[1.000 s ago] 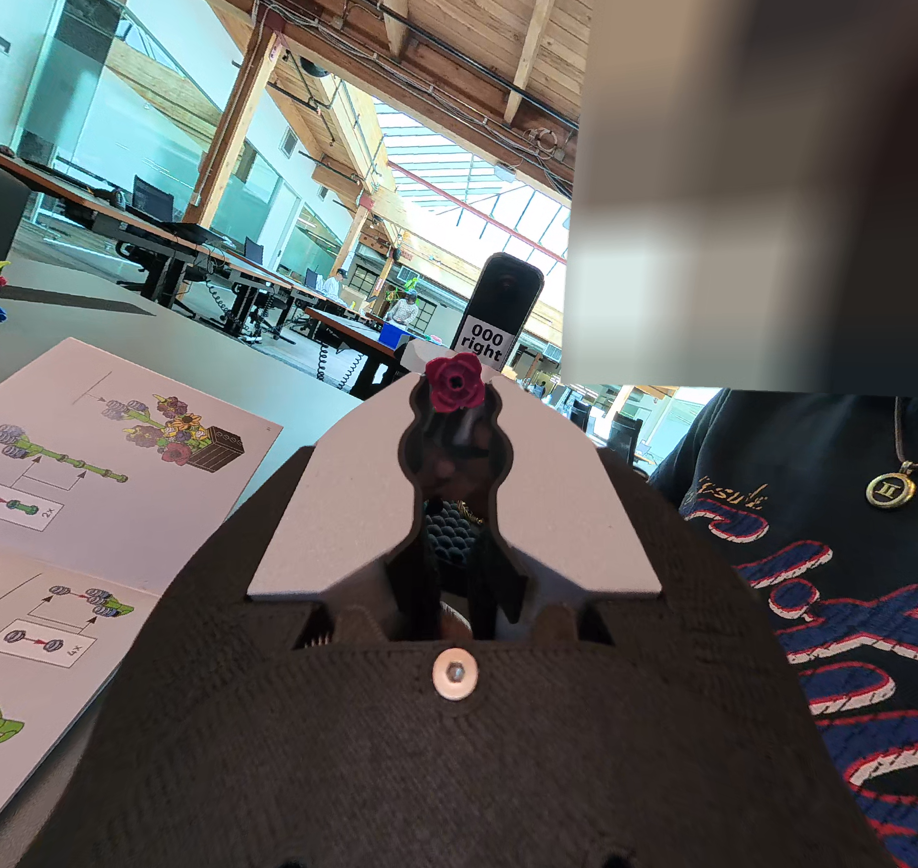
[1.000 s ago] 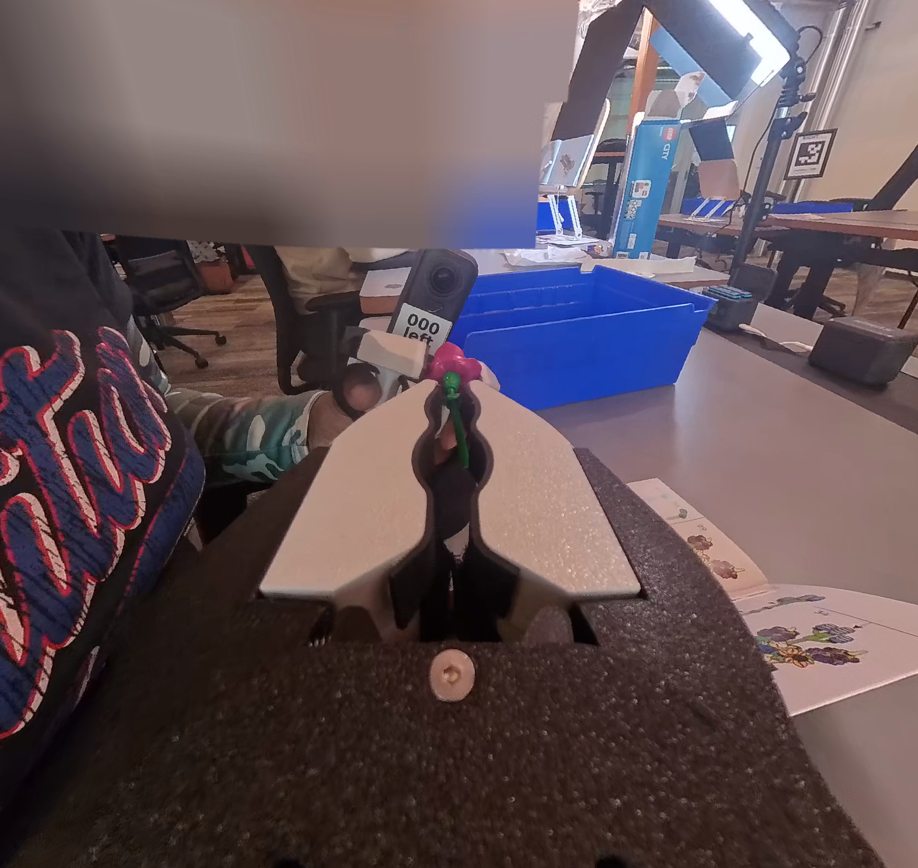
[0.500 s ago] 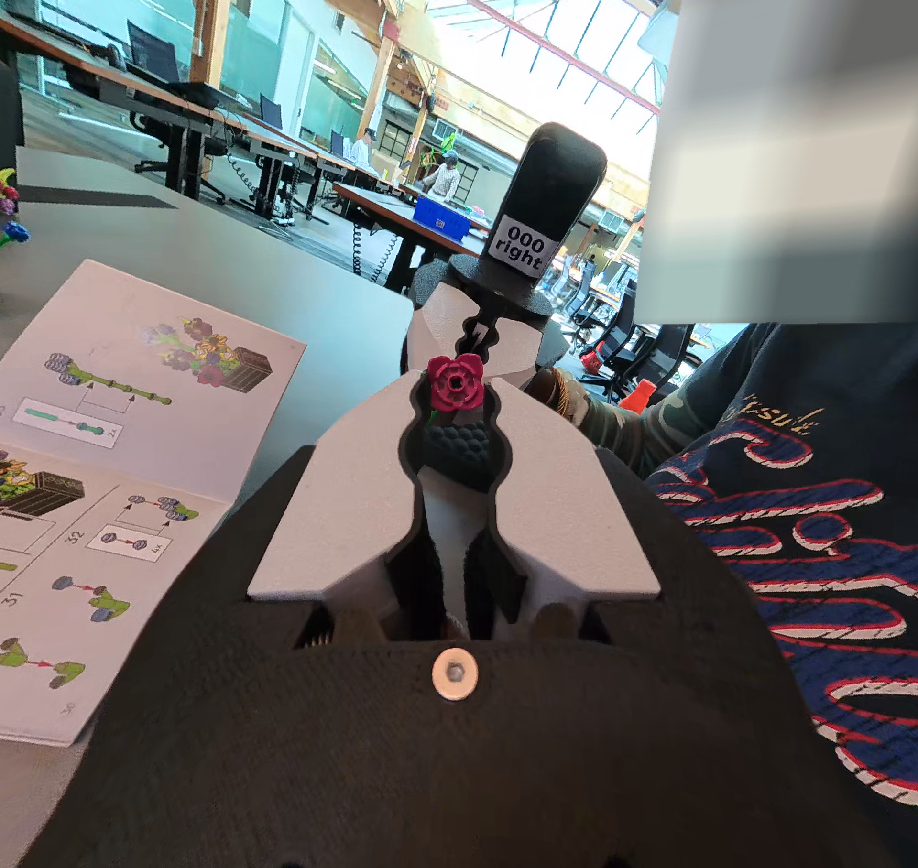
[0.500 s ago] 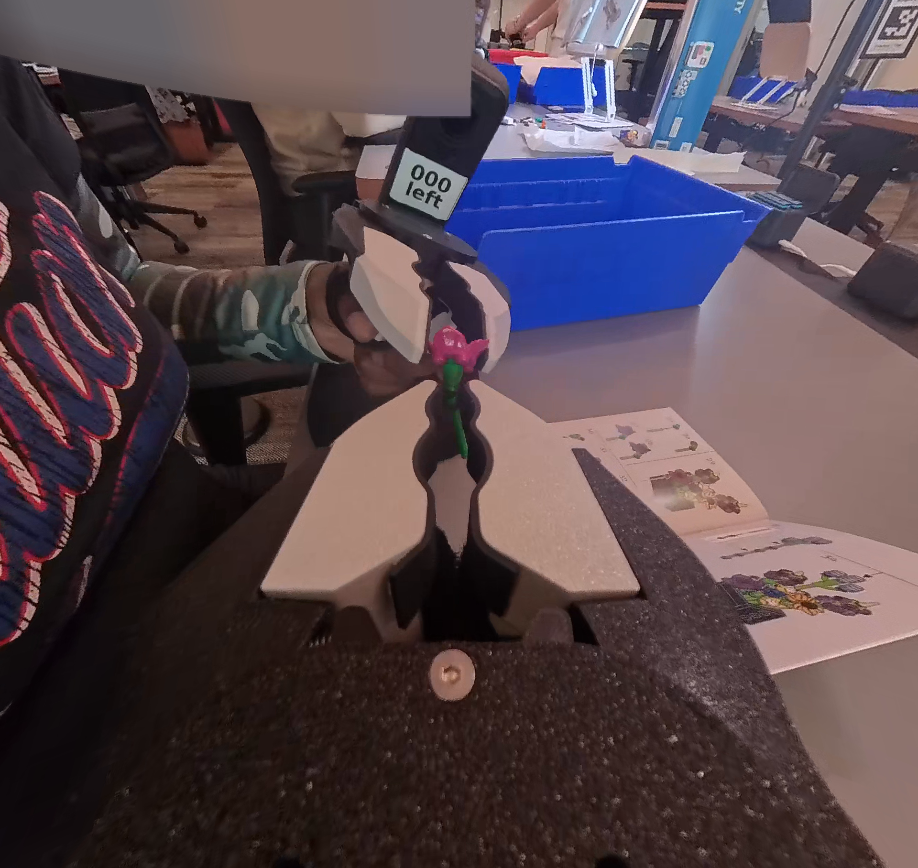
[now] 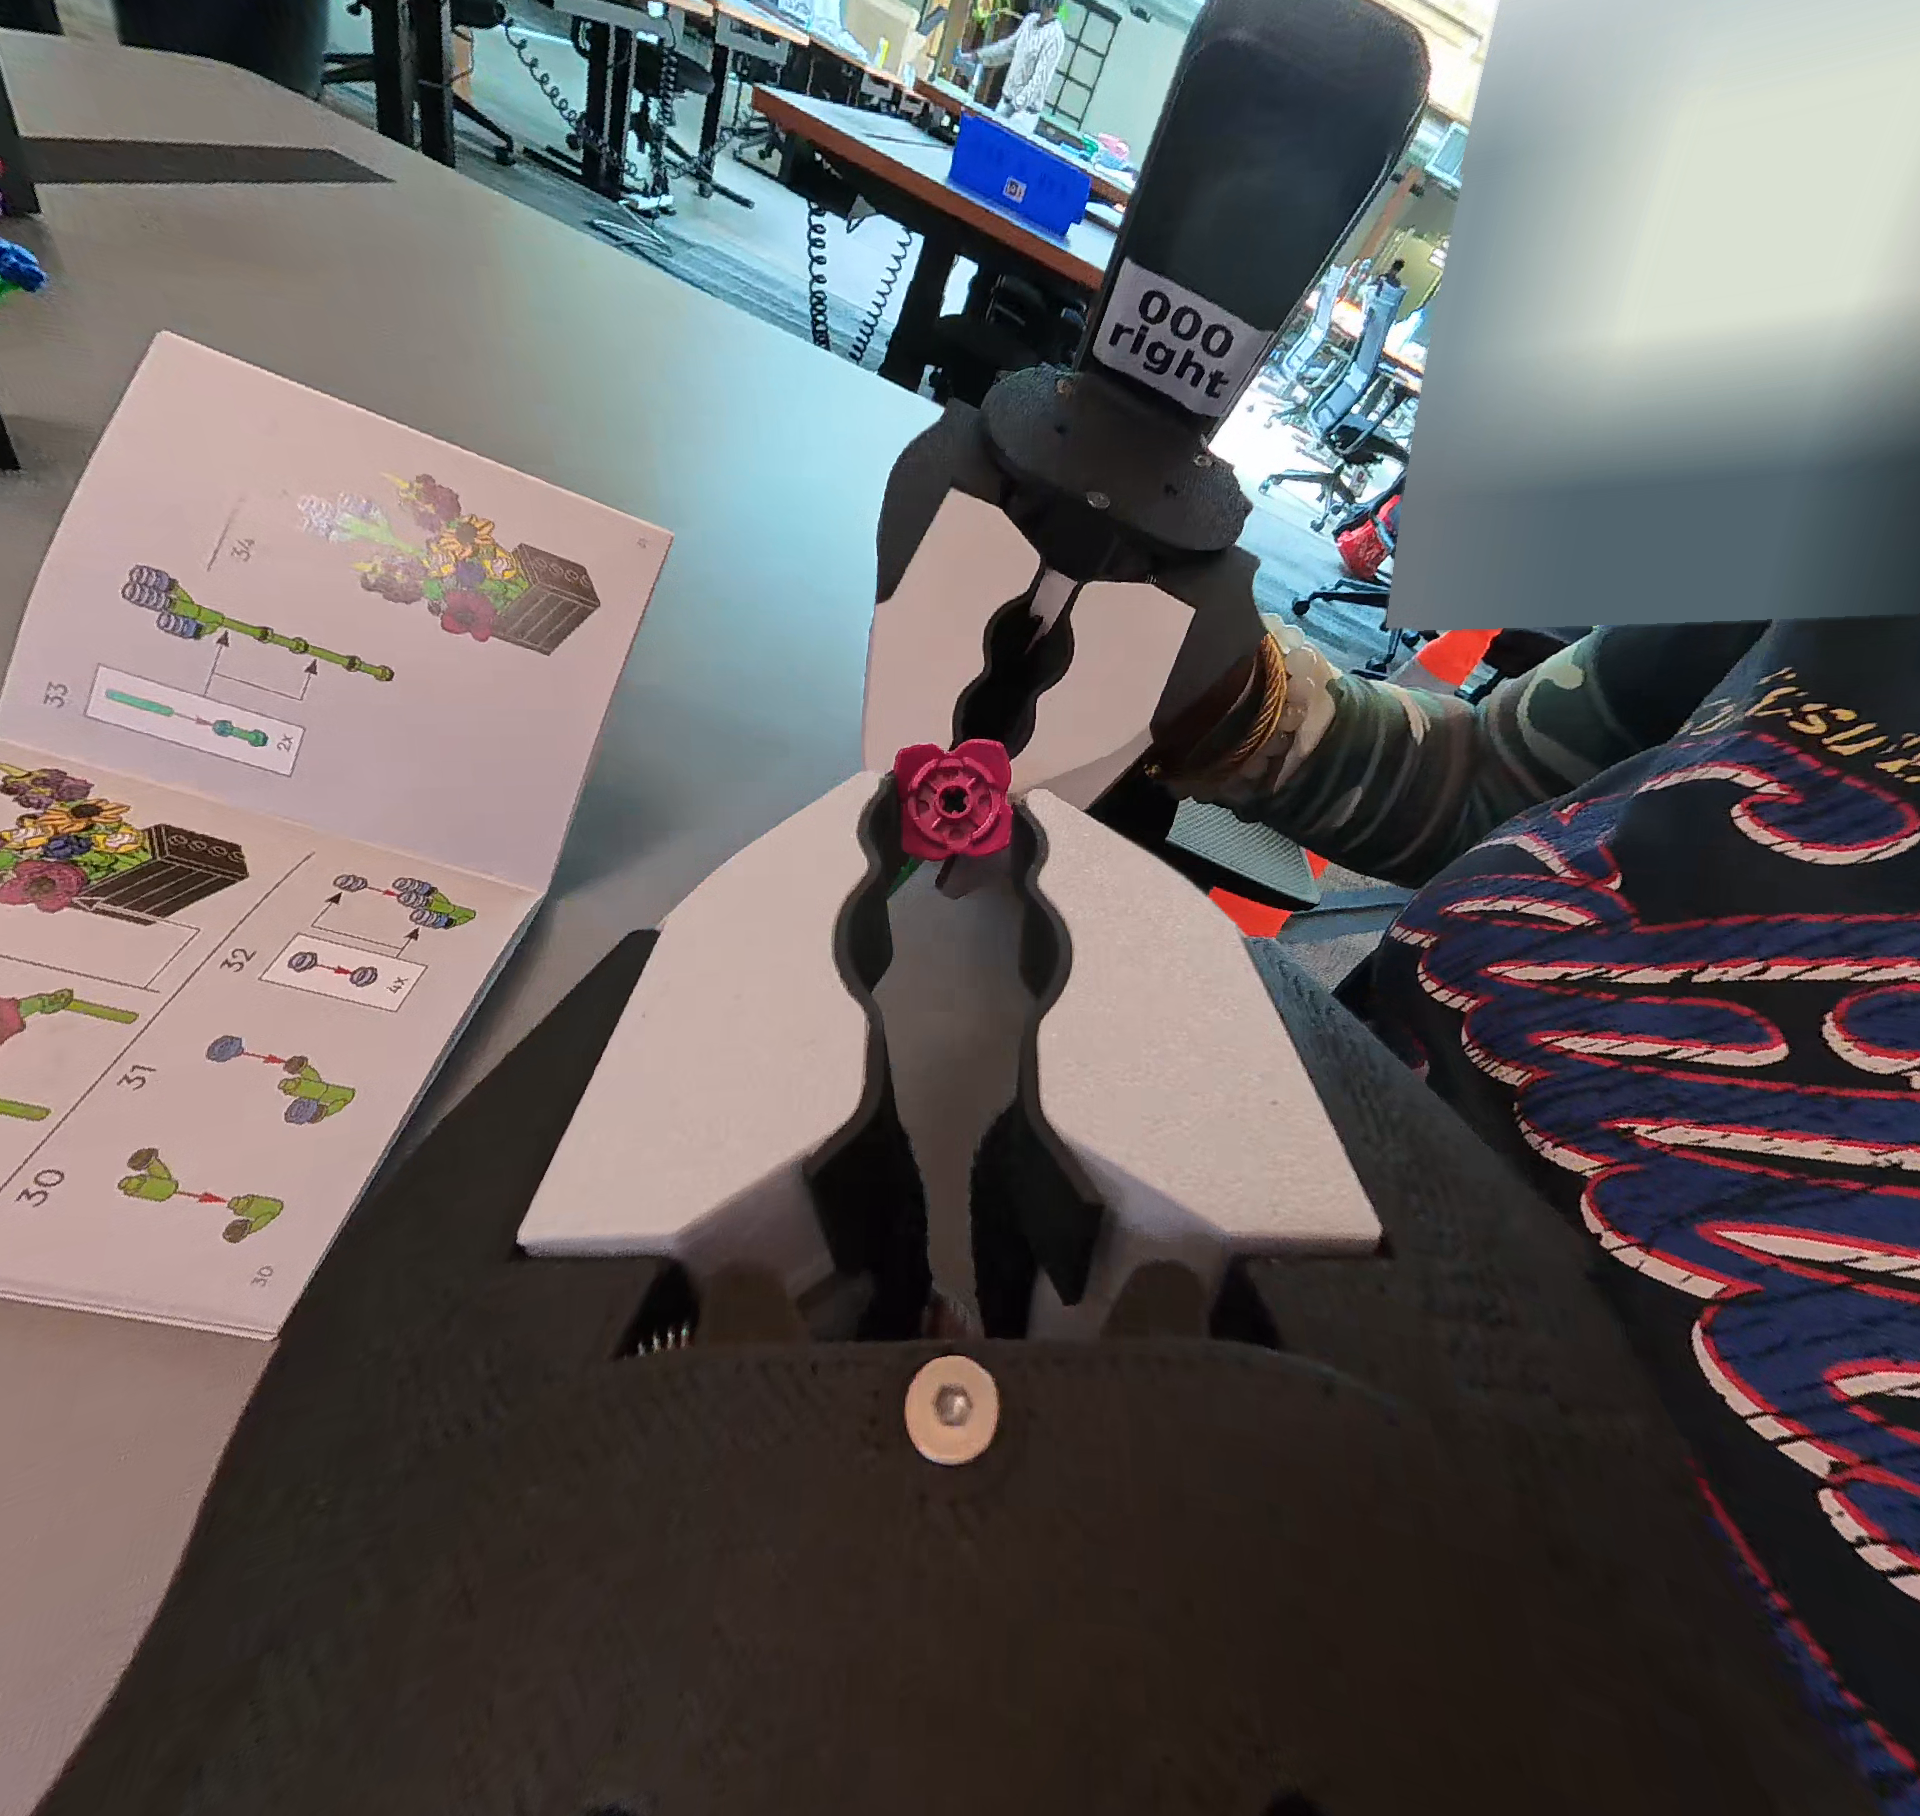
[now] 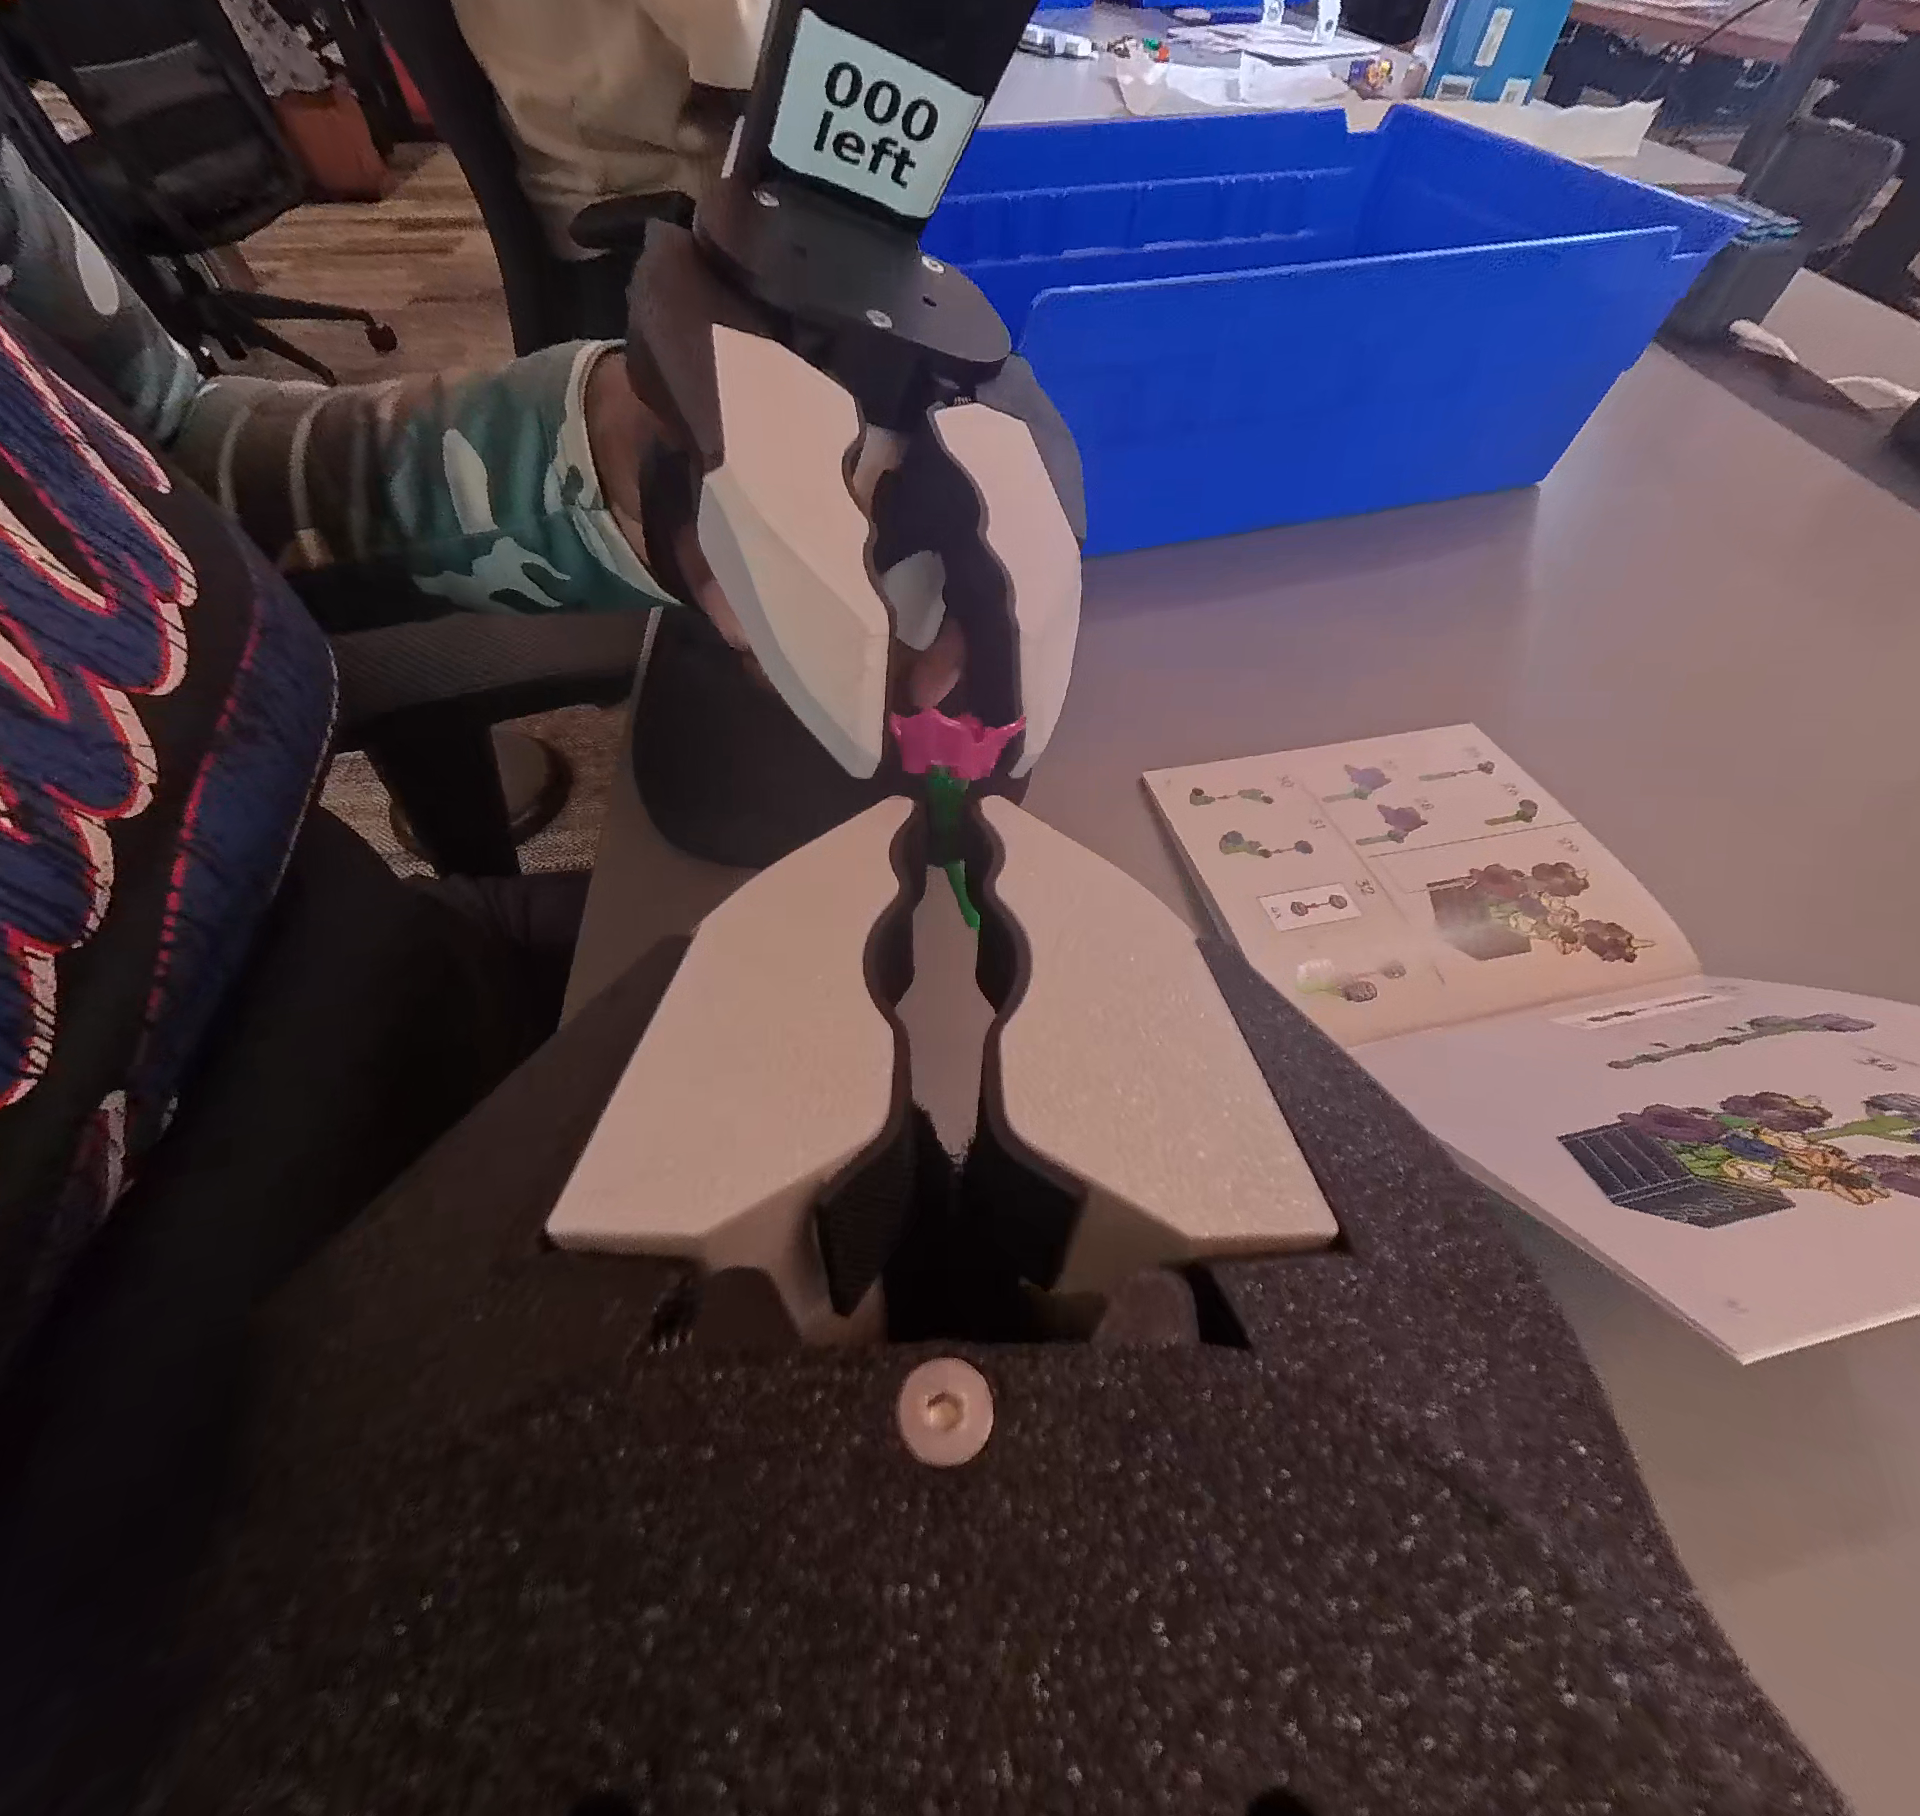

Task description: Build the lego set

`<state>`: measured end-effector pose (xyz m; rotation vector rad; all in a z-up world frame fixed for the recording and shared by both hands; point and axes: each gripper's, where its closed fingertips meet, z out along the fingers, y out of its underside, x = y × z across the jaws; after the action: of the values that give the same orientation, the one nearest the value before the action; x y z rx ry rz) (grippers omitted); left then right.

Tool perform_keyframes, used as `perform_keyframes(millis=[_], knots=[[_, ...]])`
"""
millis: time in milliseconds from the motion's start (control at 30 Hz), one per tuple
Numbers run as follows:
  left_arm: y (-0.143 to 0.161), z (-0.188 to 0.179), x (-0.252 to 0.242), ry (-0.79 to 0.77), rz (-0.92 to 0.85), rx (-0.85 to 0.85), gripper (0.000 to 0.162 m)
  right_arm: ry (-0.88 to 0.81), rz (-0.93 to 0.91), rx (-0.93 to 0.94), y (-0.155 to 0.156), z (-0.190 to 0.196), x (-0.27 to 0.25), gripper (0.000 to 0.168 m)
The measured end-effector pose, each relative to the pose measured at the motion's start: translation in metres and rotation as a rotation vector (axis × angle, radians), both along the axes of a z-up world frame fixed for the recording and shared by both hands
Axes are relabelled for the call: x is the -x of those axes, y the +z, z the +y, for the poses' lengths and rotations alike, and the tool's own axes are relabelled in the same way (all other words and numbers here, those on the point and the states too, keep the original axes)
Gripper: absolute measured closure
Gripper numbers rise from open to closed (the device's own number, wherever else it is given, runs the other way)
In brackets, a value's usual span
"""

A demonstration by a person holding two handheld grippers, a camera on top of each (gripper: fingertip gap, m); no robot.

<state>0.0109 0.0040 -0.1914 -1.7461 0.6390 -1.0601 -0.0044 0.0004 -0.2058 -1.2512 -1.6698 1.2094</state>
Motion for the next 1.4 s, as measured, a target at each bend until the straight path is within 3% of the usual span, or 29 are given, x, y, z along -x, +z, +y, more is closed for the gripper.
perform_keyframes(millis=[200,333,500,633,900,1067,1167,1400], knots=[[0.001,-0.003,-0.005,-0.027,0.004,-0.009,0.141,0.036,-0.017,0.010,-0.003,-0.007,0.002,0.161],[0.015,-0.004,-0.001,-0.038,-0.041,-0.062,0.139,0.057,0.079,0.149,0.017,-0.005,0.002,0.161],[0.026,0.002,0.014,0.028,-0.073,-0.104,0.123,0.035,0.201,0.314,0.037,0.017,-0.008,0.162],[0.015,0.007,0.013,0.036,-0.045,-0.075,0.131,0.023,0.224,0.365,0.038,0.025,-0.009,0.162],[-0.009,0.015,0.054,0.225,0.276,-0.057,0.125,-0.097,0.022,0.095,0.008,0.043,-0.018,0.161],[-0.028,0.038,0.070,0.376,0.519,-0.001,0.123,-0.090,-0.003,0.048,-0.004,0.044,-0.014,0.161],[-0.049,0.047,0.074,0.371,0.654,0.098,0.125,-0.081,0.008,0.029,-0.003,0.042,-0.014,0.161],[-0.080,0.067,0.085,0.391,0.705,0.265,0.125,-0.073,0.054,0.047,0.003,0.042,-0.018,0.161]])
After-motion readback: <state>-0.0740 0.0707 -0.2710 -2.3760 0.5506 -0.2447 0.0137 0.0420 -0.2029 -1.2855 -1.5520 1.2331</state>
